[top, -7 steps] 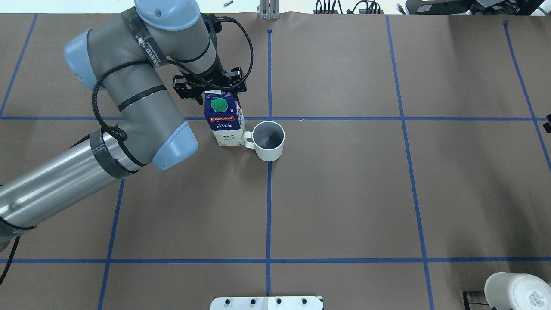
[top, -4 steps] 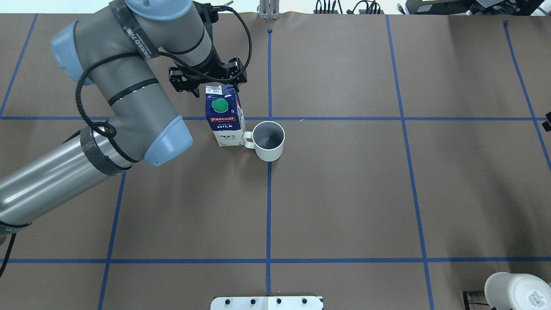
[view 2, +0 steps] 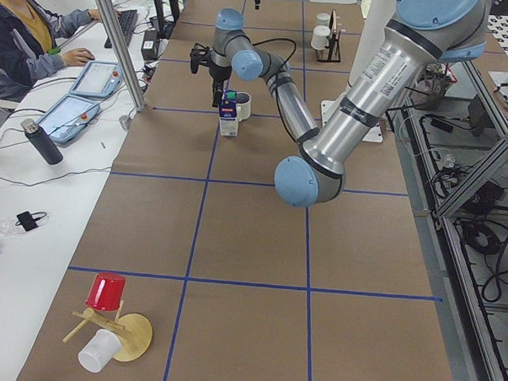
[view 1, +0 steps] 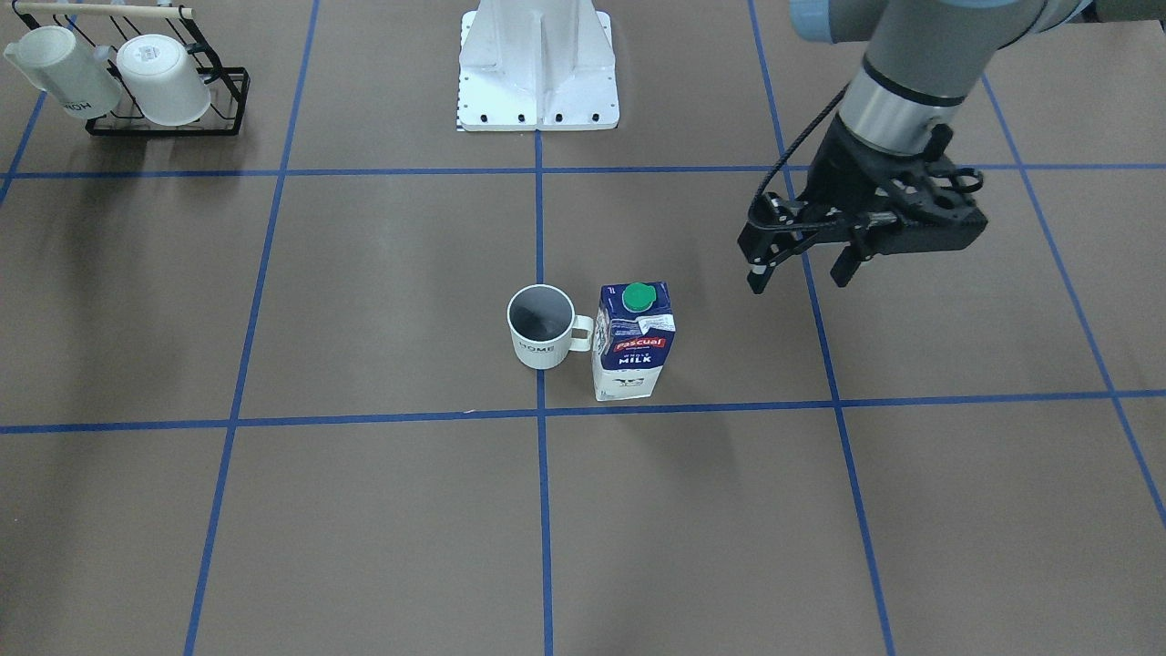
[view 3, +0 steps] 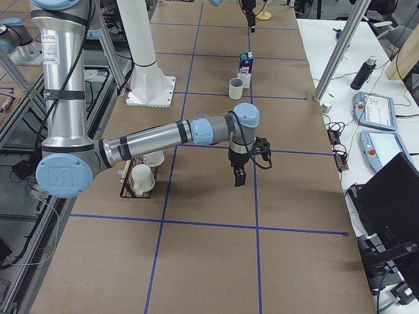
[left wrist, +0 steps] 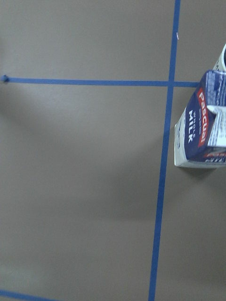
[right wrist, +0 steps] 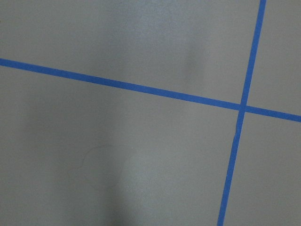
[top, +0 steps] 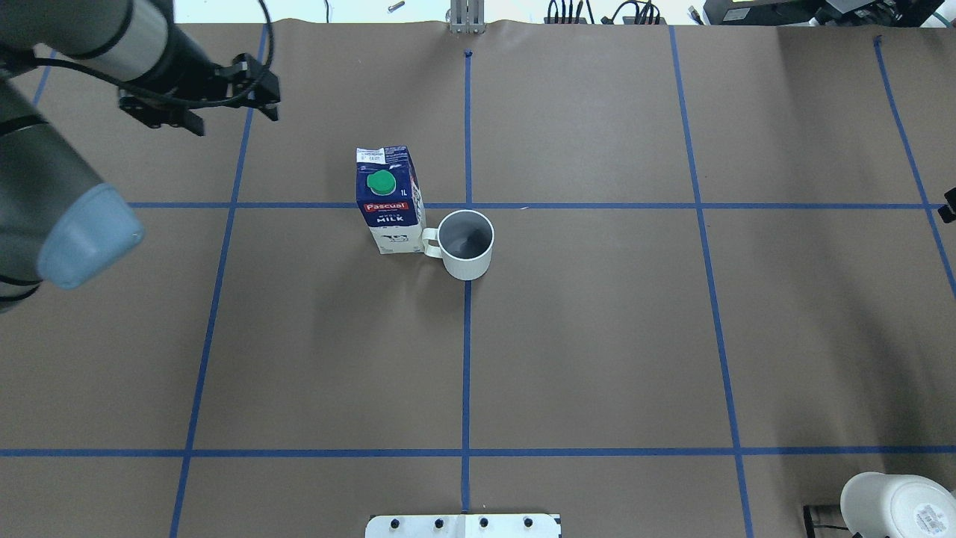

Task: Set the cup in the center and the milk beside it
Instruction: 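Release the milk carton and withdraw the left gripper away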

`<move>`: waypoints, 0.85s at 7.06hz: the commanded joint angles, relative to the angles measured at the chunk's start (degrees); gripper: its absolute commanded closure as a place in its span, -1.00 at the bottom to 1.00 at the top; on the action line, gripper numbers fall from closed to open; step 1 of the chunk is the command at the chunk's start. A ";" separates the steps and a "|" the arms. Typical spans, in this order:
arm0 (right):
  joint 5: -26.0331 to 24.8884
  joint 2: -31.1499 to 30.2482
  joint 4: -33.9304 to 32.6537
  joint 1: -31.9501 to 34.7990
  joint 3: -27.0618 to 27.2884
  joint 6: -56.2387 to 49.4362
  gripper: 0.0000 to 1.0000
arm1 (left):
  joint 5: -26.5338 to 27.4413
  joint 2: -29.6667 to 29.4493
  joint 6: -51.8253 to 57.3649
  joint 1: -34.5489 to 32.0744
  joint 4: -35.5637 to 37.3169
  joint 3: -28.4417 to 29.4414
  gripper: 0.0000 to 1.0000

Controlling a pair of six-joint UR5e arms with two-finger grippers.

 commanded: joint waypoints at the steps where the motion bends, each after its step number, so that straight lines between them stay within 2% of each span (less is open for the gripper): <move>1: 1.94 0.94 0.13 0.00 -0.03 0.09 -1.00 | -0.41 13.72 16.80 -5.53 -0.16 -5.36 -0.95; 2: 2.04 1.20 0.13 0.00 0.06 0.09 -1.00 | -1.37 17.53 25.94 -9.82 -0.42 -5.38 -0.95; 3: 2.04 1.20 0.22 0.00 -0.03 0.01 -1.00 | -5.73 22.01 34.65 -14.47 -0.69 -4.42 -0.95; 5: 2.30 1.20 3.89 0.00 -1.25 0.27 -1.00 | -16.96 26.26 52.41 -23.27 -1.39 2.05 -0.95; 6: 2.31 1.20 4.35 0.00 -1.44 0.36 -1.00 | -19.89 27.49 56.75 -25.13 -4.09 5.92 -0.95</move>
